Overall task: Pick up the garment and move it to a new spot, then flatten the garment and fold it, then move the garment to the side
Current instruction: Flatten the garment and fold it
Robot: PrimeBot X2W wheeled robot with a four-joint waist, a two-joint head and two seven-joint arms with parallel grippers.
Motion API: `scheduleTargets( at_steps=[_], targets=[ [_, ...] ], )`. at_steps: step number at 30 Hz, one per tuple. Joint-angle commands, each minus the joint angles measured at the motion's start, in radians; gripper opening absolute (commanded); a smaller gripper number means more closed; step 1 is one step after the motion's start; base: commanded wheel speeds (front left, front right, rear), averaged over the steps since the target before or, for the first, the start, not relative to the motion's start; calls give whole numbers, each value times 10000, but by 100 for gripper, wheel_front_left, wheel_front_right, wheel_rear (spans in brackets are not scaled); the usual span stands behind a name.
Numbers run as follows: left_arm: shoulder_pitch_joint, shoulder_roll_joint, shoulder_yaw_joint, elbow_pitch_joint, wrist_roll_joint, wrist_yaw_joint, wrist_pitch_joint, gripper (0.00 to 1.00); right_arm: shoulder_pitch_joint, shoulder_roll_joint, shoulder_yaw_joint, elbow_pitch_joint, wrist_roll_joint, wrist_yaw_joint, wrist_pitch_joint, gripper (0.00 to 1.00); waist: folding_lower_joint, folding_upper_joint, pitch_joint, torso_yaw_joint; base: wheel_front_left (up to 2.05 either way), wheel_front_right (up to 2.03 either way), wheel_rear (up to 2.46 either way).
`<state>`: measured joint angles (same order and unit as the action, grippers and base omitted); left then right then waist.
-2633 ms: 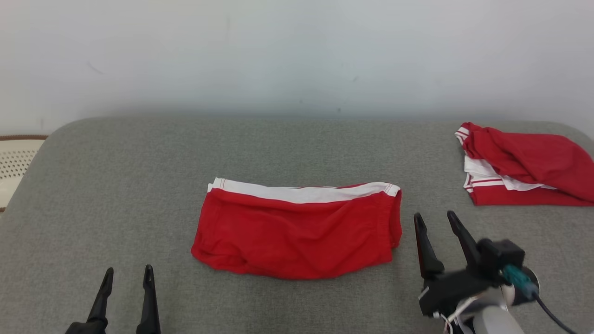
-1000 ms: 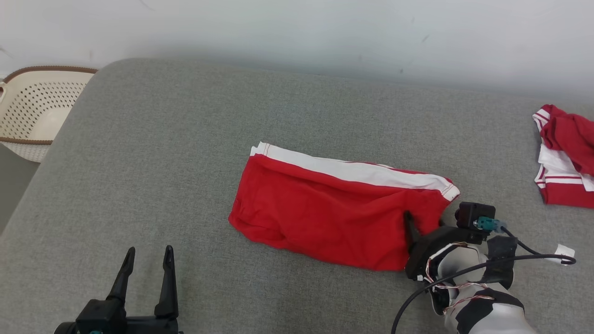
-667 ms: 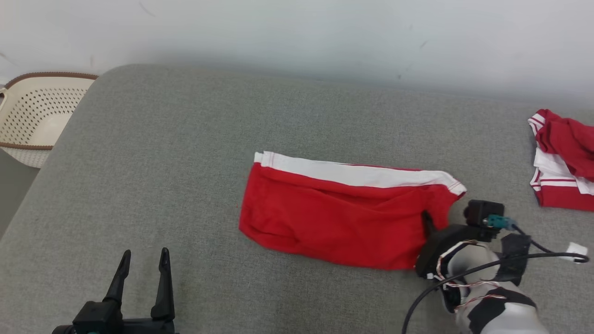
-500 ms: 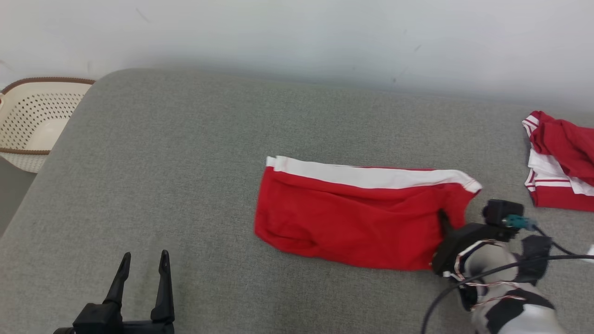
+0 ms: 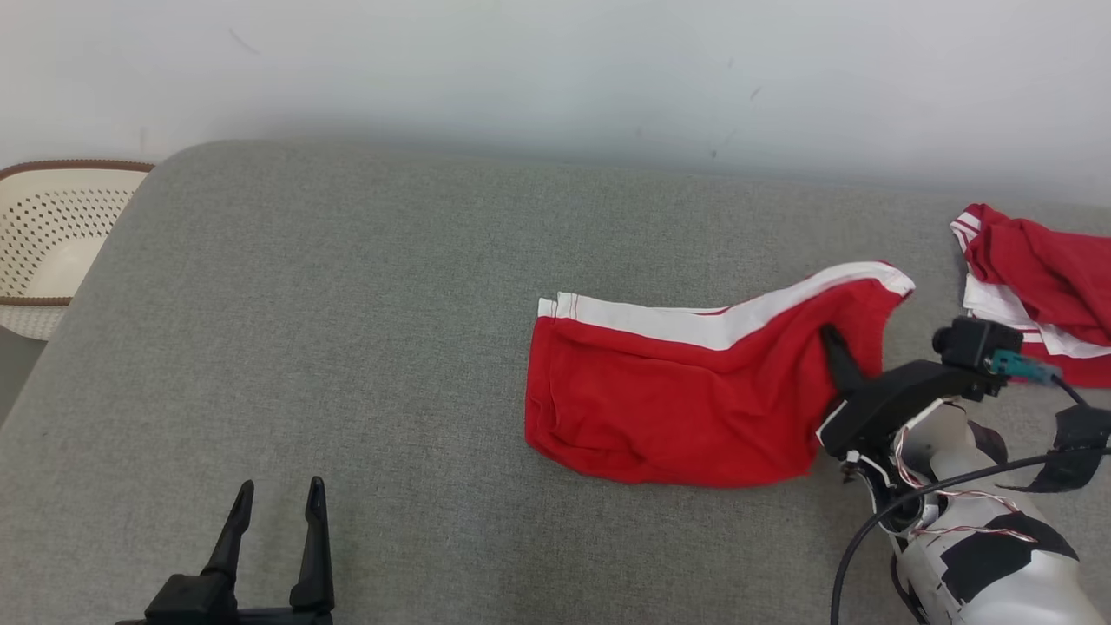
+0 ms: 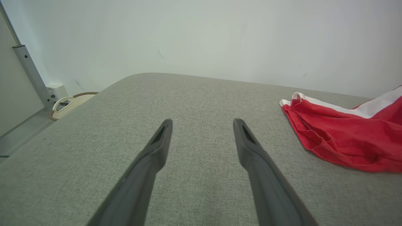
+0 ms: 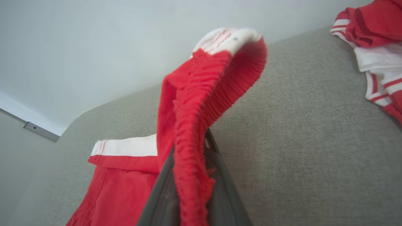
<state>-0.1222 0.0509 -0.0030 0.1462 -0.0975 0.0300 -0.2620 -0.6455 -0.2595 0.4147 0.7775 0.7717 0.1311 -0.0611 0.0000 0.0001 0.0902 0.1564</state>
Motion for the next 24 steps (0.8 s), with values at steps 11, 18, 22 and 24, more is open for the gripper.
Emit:
scheduleTargets(
  at_steps=[11, 18, 22, 24],
  targets=[
    [-119, 2, -372, 131, -309, 33, -35, 100, 18, 390, 925, -1404, 1050, -9, 836, 0, 0, -1, 108, 588, 0, 0, 0],
    [-216, 2, -733, 239, -490, 96, -35, 100, -504, 820, 1102, -532, 677, -9, 891, 0, 0, -1, 239, 1114, 0, 0, 0],
    [-300, 0, -919, 277, -615, 160, -35, 100, -718, 1060, 1013, 31, 537, -7, 870, 0, 0, -1, 308, 1325, 0, 0, 0],
    [-354, 1, -1039, 291, -694, 182, -35, 100, -852, 1116, 962, 421, 433, -7, 851, 0, 0, -1, 341, 1449, 0, 0, 0]
  ],
)
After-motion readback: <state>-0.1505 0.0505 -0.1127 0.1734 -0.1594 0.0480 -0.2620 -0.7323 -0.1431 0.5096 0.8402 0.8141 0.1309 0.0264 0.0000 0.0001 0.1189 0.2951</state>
